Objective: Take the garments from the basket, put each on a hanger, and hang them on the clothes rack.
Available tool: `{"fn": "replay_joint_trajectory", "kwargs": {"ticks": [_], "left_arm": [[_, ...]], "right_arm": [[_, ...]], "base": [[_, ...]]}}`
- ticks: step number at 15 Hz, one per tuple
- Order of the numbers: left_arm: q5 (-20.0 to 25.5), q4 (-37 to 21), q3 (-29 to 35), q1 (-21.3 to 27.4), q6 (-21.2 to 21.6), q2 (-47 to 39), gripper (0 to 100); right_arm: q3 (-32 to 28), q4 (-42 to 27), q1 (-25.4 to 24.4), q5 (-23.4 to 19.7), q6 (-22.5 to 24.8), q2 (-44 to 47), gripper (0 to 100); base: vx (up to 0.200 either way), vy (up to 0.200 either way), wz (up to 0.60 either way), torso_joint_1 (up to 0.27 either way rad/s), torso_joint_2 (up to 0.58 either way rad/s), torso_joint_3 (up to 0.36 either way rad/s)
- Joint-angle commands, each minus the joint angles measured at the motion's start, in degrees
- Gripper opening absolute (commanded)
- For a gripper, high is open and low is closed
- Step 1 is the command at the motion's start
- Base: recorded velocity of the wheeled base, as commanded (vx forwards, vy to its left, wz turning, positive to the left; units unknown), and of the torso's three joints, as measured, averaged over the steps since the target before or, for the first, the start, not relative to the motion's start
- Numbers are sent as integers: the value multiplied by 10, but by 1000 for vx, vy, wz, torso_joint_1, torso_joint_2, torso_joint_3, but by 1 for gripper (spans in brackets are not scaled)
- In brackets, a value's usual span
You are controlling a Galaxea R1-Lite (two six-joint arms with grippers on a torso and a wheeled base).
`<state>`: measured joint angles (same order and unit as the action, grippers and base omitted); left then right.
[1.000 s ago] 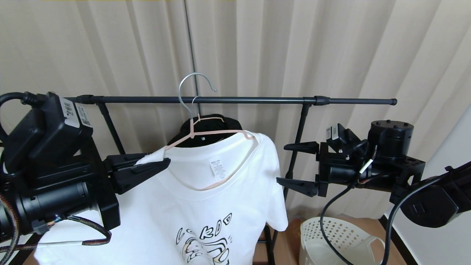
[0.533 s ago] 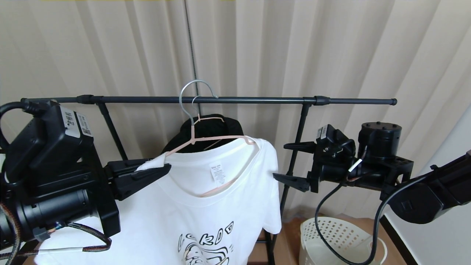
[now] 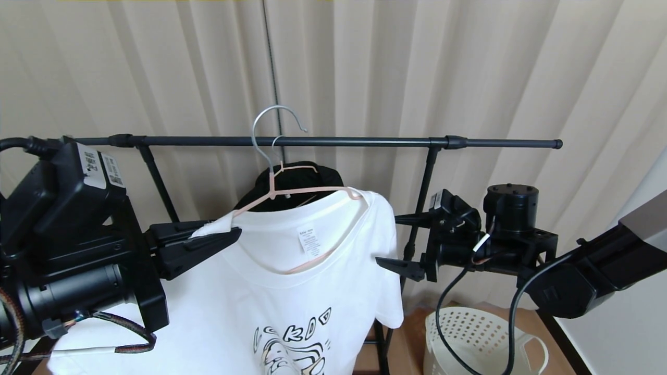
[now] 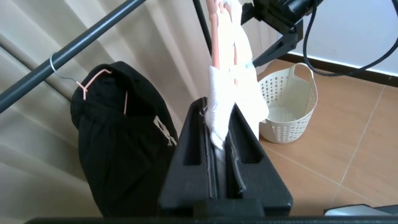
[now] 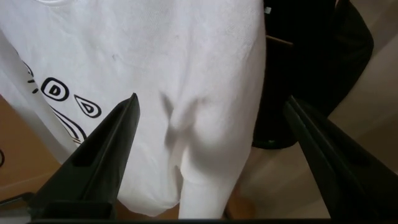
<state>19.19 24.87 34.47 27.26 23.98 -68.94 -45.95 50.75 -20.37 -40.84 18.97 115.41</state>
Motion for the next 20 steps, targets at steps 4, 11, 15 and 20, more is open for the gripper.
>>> {"fn": "replay_joint_trajectory", "kwargs": {"ticks": [4, 11, 15, 20], "left_arm": [[0, 0, 3, 0, -1, 4, 0], [-1, 19, -5, -1, -2, 5, 0], [-1, 19, -3, -2, -5, 14, 0], [-2, 19, -6, -12, -5, 21, 0]], "right_arm": [[-8, 0, 1, 10, 0, 18, 100], [-21, 0, 11, 18, -2, 21, 0], [-35, -1, 39, 17, -9, 17, 0], [-36, -2, 41, 17, -10, 17, 0]], "base": [[0, 0, 0, 0, 0, 0], [0, 0, 0, 0, 0, 0], [0, 0, 0, 0, 0, 0], [0, 0, 0, 0, 0, 0]]}}
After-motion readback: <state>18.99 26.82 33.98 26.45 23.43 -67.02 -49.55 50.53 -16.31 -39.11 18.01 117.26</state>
